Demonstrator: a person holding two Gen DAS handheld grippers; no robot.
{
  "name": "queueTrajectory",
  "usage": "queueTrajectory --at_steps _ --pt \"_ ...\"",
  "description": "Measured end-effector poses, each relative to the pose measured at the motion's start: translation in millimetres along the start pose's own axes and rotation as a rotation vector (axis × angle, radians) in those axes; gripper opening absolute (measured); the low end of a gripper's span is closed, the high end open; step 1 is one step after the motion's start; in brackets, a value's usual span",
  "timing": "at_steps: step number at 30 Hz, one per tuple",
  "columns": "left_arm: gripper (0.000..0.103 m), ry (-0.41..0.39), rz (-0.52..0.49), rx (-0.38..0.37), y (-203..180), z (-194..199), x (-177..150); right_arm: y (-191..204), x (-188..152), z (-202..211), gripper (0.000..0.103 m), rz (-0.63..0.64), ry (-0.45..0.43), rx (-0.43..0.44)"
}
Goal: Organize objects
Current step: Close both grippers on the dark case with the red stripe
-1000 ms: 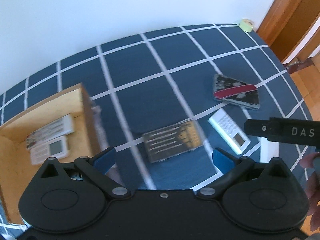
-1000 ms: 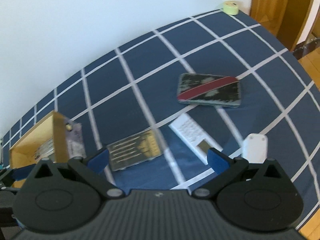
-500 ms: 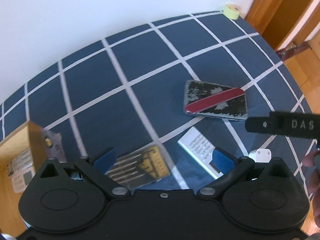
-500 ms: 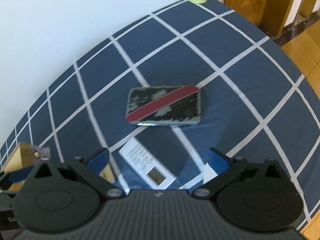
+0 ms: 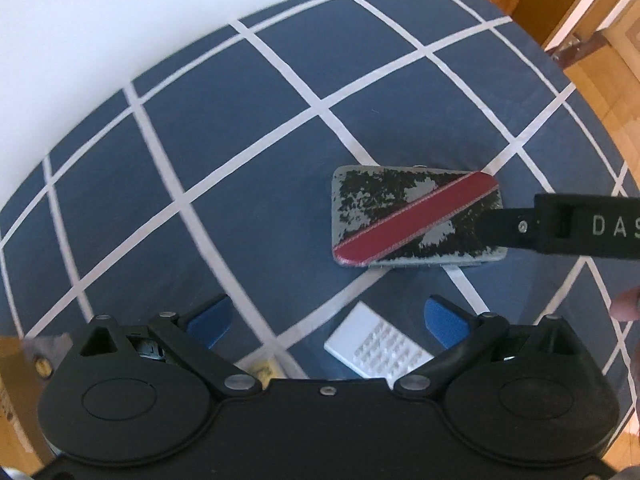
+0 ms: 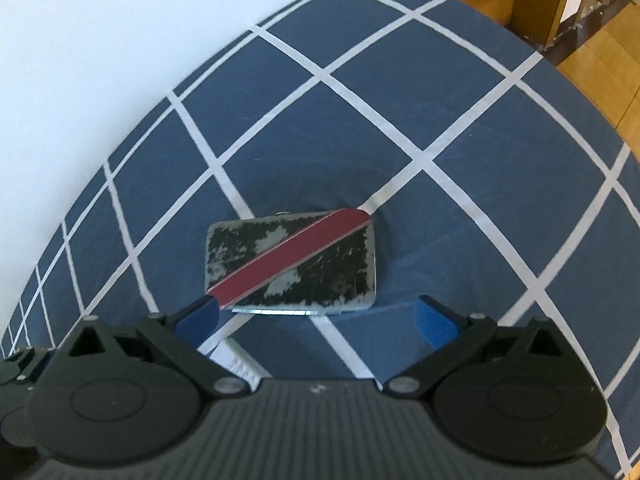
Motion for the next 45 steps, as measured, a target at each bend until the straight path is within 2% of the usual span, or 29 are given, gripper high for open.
queueTrajectory --at_steps 12,25,28,33,36,45 --pt "0.103 0.056 -0.02 -0.033 -7.1 -51.6 38.6 -4.3 23.9 -52.3 0.103 -0.034 0.044 -0.025" --pt "0.1 0.066 -0.019 -0.082 -15.5 -73.4 40.8 -3.1 28.5 -72.6 0.1 -0.018 0.073 -0.023" --pt "0.097 0.061 -0.015 -0.098 -14.7 -75.4 39.4 -2.3 29.6 -73.2 0.096 -0.019 0.081 -0.005" --pt "0.088 0.052 -0.012 -0.132 -12.9 -76.3 38.7 0.9 30.1 -75.8 0.089 0.01 0.077 -0.025" --pt "0.081 0.055 0.003 -0.165 -12.3 -75.1 38.0 2.3 30.6 -75.1 0.081 0.018 0.066 -0.043" --pt "0.08 0.057 0.01 -0.158 -14.7 -74.1 40.1 3.5 29.3 -75.1 0.078 0.019 0.055 -0.053"
Point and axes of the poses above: each gripper's, at about its wrist camera, not at the fingertips, and z roughly against the way its jaws point, y to its left, x to its top, the point moved 1 cm from there along -z, roughly the way its jaws point, and after that the axes turned 6 degrees about -z, right-handed, at the moved point
